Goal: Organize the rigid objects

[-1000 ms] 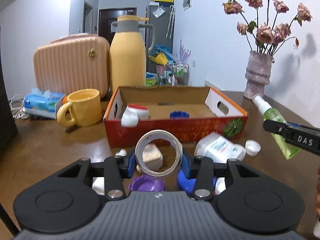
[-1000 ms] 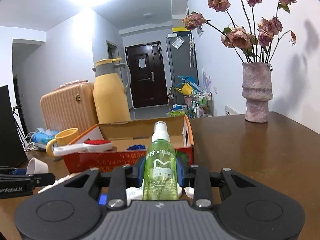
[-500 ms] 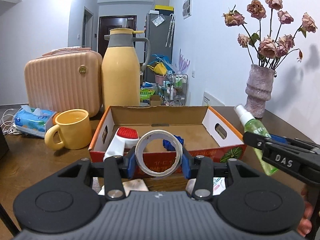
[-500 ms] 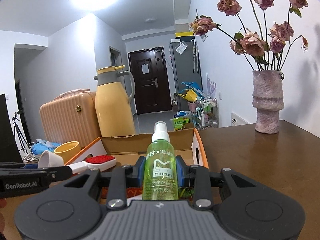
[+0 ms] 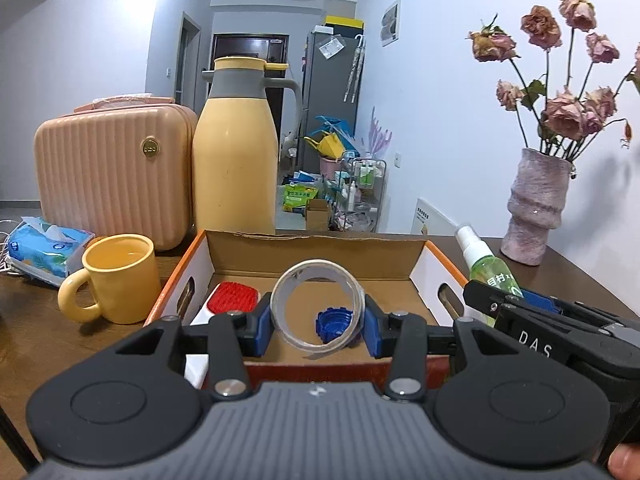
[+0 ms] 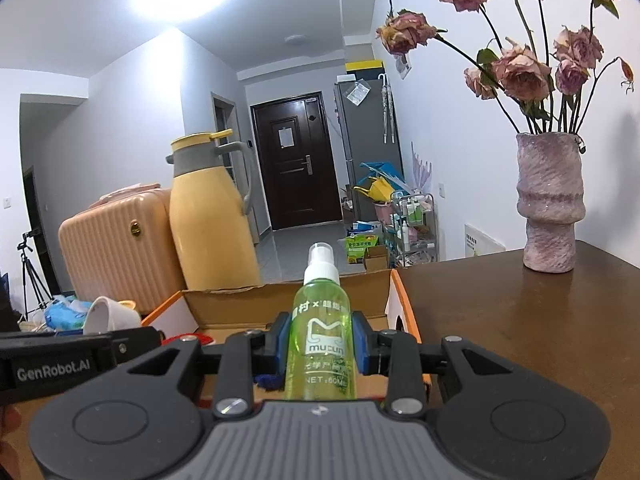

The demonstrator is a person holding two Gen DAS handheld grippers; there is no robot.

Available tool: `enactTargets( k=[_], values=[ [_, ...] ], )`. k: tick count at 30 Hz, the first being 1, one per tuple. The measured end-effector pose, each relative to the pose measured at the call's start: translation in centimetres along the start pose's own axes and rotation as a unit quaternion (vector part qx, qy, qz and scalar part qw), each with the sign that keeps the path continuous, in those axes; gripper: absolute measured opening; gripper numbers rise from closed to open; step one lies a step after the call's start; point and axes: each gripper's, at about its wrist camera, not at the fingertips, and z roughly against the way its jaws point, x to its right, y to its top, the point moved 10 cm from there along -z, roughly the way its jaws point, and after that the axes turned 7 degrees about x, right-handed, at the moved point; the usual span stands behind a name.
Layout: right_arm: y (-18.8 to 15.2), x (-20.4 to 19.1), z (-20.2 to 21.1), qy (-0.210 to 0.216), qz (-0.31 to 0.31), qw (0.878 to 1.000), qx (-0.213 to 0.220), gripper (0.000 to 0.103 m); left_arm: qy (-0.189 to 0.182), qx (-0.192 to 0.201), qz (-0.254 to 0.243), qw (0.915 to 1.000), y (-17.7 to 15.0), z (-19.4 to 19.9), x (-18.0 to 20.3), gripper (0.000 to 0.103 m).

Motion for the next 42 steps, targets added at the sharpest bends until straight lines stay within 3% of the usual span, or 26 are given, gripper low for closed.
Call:
enactTargets(
  k=[19, 38, 40, 42],
  values=[
    [1.2, 0.8, -6.0, -0.007, -0.008, 1.000, -0.001, 0.030, 0.027, -0.023, 0.018, 0.9992, 0.9, -6.7, -0.6, 0.044],
    [0.0, 0.7, -9.8, -0.007, 0.011, 0.999, -0.041, 0.031, 0.052, -0.066, 0.021, 0.9962, -0.2, -10.1, -2.0, 0.044],
    [-0.3, 0.9, -10.1, -0.006, 0.012, 0.998, -0.054, 0.031, 0.057, -0.067, 0.019, 0.9960, -0.1, -9.9, -2.0, 0.049],
    [-0.8, 1.2, -10.3, -0.008, 0.004, 0.997, -0.071, 0.035, 0.065, -0.062, 0.016, 0.9958, 0.0, -9.7, -2.1, 0.084]
  ],
)
